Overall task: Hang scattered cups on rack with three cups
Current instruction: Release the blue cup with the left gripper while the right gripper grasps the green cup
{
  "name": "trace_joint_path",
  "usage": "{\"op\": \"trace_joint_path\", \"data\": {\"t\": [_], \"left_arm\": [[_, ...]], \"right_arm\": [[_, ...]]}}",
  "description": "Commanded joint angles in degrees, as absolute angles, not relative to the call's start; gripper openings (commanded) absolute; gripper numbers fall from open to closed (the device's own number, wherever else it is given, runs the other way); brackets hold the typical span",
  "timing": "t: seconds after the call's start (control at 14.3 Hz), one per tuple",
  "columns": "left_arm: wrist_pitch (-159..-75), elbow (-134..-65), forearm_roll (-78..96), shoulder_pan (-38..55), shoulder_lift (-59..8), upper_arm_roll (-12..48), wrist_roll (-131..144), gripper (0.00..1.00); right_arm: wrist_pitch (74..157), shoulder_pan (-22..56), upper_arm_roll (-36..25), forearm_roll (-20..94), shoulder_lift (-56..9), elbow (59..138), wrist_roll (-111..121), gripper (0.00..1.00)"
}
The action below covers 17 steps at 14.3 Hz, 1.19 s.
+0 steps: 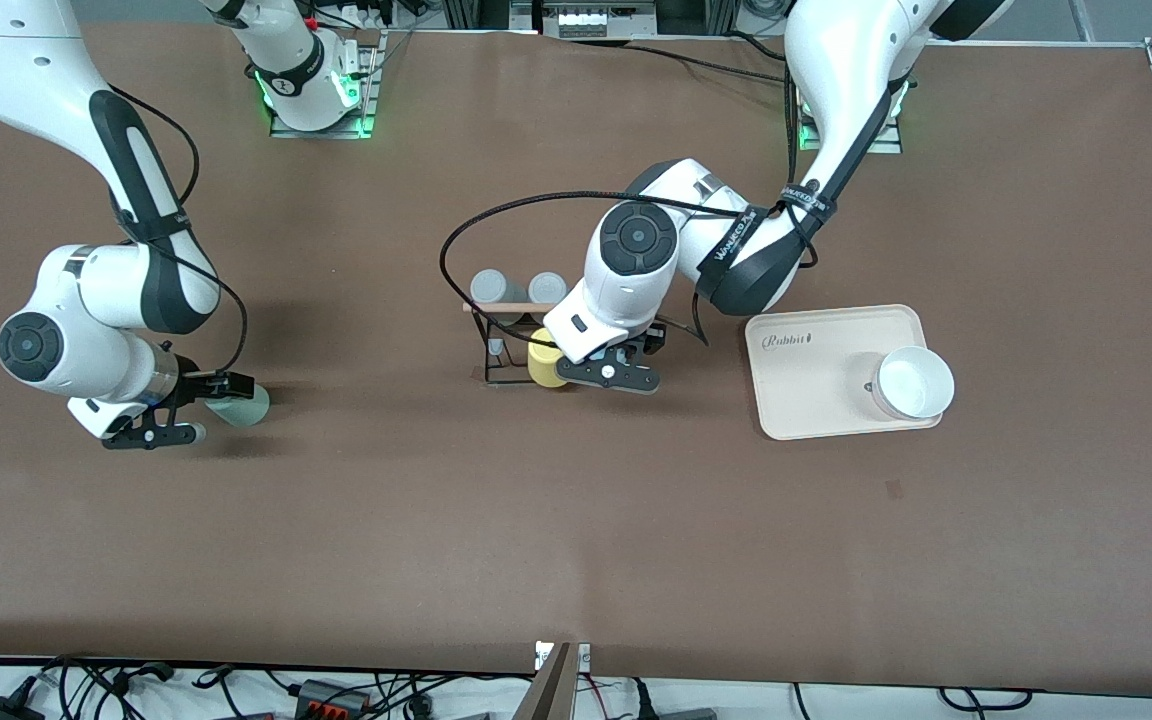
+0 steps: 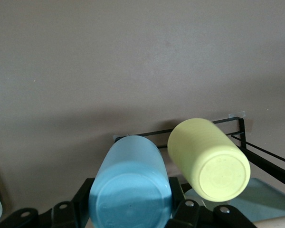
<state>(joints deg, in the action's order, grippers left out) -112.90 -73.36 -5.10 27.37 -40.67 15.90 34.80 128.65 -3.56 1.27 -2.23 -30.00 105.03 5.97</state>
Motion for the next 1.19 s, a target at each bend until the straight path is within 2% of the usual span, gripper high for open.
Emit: {"op": "trace_joint_path", "data": {"t": [0.0,0.07,0.14,0.28,0.42,0.56,0.91,1.12], "left_arm": [[-112.24,-72.95,-6.94,27.42,-40.87,16.17,38.13,0.35],[-111.89,-73.47,-7.81,27.07,-40.78,16.08,38.67,0.95],[-111.88,-73.74,-7.91,27.24,-40.69,15.65,38.85,1.0],[-111.71,-73.22,-7.47,26.81,-40.17,15.56,39.2,1.0],[-111.36,-73.13,-7.73,23.83,-37.81,15.56,39.02,1.0],[-108.56,-73.13,-7.73,19.8,-35.17,15.56,38.85,1.0],[-100.39,-73.13,-7.65,5.91,-28.93,16.08,32.38,1.0],[-90.83,-73.21,-4.94,0.8,-22.18,16.61,25.94,1.0]], "right_arm": [[129.46,-3.87,1.49,-3.16,-28.92,106.17,8.08,0.83],[129.38,-3.78,1.58,-3.16,-28.92,106.17,8.09,0.73],[129.29,-3.87,1.5,-3.25,-28.92,106.08,8.09,0.62],[129.29,-3.61,1.58,-3.52,-28.92,105.65,8.44,0.44],[129.11,-3.34,2.02,-3.52,-28.48,104.68,8.18,0.36],[126.4,-1.77,2.11,-3.34,-28.04,102.06,7.47,0.36],[113.67,3.85,2.2,-2.64,-28.04,90.99,0.81,0.36],[106.89,9.03,2.2,-2.2,-28.04,84.92,-7.62,0.36]]}}
